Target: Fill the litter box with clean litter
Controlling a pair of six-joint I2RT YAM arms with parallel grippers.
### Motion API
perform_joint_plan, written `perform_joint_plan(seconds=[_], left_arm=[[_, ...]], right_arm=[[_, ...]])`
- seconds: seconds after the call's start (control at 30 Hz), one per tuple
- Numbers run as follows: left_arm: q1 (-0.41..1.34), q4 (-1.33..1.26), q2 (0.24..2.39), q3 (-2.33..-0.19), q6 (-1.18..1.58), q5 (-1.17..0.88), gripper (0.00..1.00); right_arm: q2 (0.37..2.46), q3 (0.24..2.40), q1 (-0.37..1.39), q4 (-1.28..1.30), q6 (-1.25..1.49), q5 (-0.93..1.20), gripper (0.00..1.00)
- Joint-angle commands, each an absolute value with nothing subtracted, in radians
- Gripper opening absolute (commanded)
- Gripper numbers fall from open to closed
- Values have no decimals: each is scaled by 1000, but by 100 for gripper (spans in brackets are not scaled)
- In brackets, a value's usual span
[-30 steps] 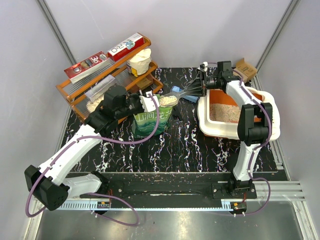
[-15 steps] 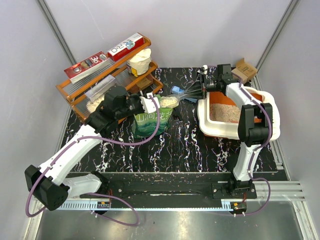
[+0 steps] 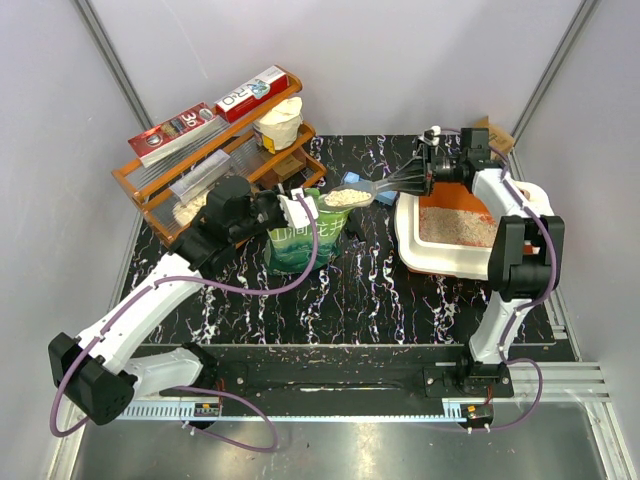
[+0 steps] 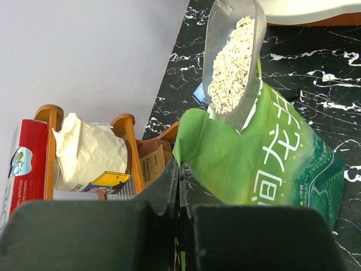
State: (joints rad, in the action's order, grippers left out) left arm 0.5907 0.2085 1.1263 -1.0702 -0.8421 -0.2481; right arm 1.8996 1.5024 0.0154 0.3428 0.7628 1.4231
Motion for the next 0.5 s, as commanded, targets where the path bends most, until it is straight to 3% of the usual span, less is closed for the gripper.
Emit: perform_joint_plan(seconds=[0.0,0.47], left_arm=[[578,69,1069,-1088,-865,-201,0],[578,87,1077,-1091,-854,-213,0]], right_arm=[[1835,1482,-21,307,761,1445,0],[1786,1439,-67,222,833,1474,0]])
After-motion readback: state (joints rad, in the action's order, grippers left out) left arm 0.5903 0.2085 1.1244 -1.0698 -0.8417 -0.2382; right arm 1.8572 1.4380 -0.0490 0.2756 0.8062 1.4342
